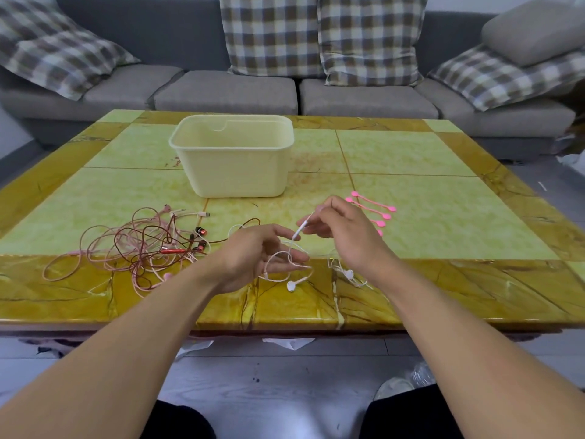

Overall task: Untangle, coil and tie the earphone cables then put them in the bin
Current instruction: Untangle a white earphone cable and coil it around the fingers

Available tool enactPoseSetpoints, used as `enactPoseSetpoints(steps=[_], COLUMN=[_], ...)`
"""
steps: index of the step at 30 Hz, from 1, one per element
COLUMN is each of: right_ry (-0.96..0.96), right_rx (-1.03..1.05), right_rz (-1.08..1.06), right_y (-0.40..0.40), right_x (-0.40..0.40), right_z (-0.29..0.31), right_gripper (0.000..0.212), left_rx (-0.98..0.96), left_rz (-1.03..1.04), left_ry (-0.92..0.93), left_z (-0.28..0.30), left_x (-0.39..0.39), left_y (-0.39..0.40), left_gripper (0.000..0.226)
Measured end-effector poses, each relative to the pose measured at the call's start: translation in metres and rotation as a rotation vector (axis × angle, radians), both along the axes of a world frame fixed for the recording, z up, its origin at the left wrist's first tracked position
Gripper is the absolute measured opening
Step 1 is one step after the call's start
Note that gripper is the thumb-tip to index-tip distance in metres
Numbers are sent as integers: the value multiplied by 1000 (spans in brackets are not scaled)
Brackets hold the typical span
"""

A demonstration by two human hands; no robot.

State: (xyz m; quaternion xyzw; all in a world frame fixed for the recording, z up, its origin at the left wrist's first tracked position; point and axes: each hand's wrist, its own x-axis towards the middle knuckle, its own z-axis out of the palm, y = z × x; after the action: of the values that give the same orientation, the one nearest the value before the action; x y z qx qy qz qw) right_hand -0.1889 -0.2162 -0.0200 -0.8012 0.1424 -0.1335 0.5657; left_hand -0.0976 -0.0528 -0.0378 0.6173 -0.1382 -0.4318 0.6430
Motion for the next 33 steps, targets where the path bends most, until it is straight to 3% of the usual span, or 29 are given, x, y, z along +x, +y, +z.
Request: enactPoseSetpoints(steps=[5, 8, 11, 13, 16, 23, 25, 27, 28, 30, 33], right_ry=[-278, -323, -303, -247, -111, -19, 90, 301, 358, 357, 250], right_rx=[246, 454, 569, 494, 287, 202, -24, -386, -454, -403, -173], right_rz=[-87, -165, -229, -240, -229, -175, -167, -172, -174, -137, 58], right_y=[2, -3, -14, -22, -28, -21, -24, -26, -23, -14, -4], right_x=[-2, -4, -7, -8, -6, 4, 7, 6, 5, 2, 0], right_z=[14, 22, 27, 25, 14, 7, 5, -2, -3, -1, 4], right_gripper=[24, 27, 33, 32, 22, 25, 25, 54, 70, 76, 48], left_rx=[186, 197, 217, 224, 83, -250, -307, -352, -372, -410, -466], left_rz=[-56, -48, 89, 246, 369, 318, 302, 287, 283, 280, 302], left_ry=[-244, -341, -409, -460, -431, -268, -247, -216, -197, -160, -100], left_z=[-11, -12, -16, -17, -14, 5, 11, 16, 17, 19, 21], left_x=[4, 6, 7, 12, 15, 6, 2, -2, -3, -3, -3], left_y=[2, 6, 5, 5, 6, 1, 1, 2, 2, 2, 3], left_gripper=[23, 23, 19, 22, 21, 28, 29, 30, 30, 31, 33])
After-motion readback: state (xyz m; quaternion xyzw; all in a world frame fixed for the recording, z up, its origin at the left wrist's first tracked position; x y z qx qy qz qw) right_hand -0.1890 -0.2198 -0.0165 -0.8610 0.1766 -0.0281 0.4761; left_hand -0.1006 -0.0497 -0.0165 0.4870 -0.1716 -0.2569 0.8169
